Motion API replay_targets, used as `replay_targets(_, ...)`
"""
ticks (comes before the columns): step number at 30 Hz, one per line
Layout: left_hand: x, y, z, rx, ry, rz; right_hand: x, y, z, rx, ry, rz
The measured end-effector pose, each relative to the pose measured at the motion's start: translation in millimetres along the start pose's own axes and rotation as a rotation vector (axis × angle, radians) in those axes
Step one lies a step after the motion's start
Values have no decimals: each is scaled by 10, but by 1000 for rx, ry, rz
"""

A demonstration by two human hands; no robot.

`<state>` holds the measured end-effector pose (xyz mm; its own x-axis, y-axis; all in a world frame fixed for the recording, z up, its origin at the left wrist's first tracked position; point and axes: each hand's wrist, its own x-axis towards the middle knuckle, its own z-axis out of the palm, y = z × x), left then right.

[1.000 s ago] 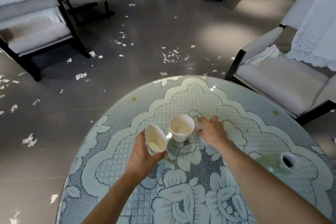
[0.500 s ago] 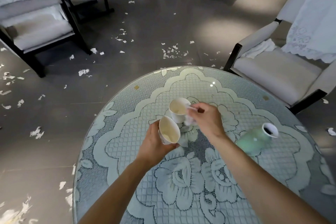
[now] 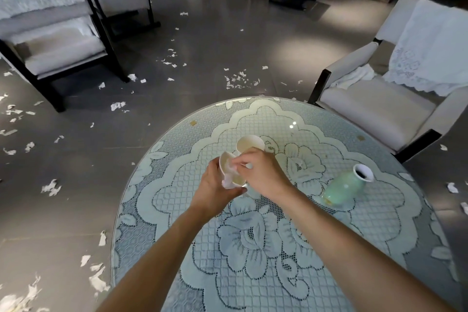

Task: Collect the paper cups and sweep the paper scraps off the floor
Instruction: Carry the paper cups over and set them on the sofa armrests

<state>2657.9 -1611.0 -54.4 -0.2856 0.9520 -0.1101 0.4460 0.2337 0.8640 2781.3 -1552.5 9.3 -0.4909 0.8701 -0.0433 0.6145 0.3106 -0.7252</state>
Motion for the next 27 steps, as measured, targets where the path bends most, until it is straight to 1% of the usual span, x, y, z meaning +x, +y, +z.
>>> replay_targets(2,18,-12,-7,-6,-4,-9,25,15,10,-26,17,-5)
replay_targets(6,47,-24,-35,-13,0,-24,75,33,-40,116,157,37)
replay_targets(8,58,-54,-59,-21,-10,-38,157,137,-62,70,209,92)
replay_targets(10,55,-103,-97,-15,-13,-52,290,294,-44,-18,171,161)
replay_targets(13,54,-219,-189,2,0,-64,516,453,51,-104,27,304)
replay_targets(15,55,-311,-276,16,24,-66,659,491,134,-141,-36,352)
replay_targets(18,45,-417,-438,50,42,-105,796,498,236,-108,-60,369)
replay_targets(22,32,-509,-610,79,98,-122,820,464,222,13,61,327)
replay_targets(25,45,-529,-649,31,124,-154,799,437,113,37,118,297)
replay_targets(27,46,-495,-627,13,134,-159,760,444,32,24,123,281)
